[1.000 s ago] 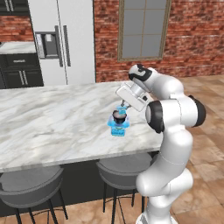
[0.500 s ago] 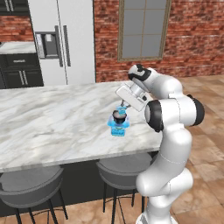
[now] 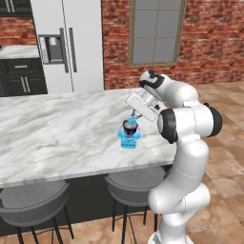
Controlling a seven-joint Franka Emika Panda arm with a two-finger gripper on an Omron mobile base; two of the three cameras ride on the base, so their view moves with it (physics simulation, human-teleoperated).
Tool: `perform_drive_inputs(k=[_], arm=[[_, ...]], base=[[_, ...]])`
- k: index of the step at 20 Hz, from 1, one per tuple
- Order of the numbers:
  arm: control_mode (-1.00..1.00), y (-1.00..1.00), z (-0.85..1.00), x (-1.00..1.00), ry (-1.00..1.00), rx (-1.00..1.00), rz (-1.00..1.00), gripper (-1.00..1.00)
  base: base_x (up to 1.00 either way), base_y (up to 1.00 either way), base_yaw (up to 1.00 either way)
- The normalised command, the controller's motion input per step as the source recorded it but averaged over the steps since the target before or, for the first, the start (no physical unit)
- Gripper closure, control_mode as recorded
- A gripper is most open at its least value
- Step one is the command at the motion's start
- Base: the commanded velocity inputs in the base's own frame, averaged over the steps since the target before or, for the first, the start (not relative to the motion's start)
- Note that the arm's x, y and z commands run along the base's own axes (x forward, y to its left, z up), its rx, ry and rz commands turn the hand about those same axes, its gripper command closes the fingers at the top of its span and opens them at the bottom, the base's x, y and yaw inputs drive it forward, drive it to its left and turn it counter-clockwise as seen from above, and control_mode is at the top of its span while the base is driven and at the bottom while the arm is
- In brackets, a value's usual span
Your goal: Stack the yogurt containers by placing the smaller containers on top of the larger containers.
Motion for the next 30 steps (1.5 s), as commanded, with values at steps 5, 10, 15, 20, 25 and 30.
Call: perform_drive_inputs(k=[5, 10, 15, 20, 25, 30], arm=[[-1.0, 0.0, 0.0, 0.01, 0.0, 0.0, 0.0, 1.0], [-1.0, 0.0, 0.0, 0.0, 0.0, 0.0, 0.0, 1.0], [-1.0, 0.03, 0.0, 0.0, 0.0, 0.0, 0.0, 1.0], [-1.0, 0.06, 0.0, 0.0, 0.0, 0.0, 0.0, 1.0], [-1.0, 0.06, 0.0, 0.02, 0.0, 0.0, 0.0, 1.0], [-1.0, 0.01, -0.03, 0.07, 0.0, 0.0, 0.0, 1.0]], base=[[0.0, 0.0, 0.0], [0.0, 0.0, 0.0], [0.0, 0.0, 0.0], [0.0, 0.0, 0.0], [0.0, 0.0, 0.0], [0.0, 0.0, 0.0]])
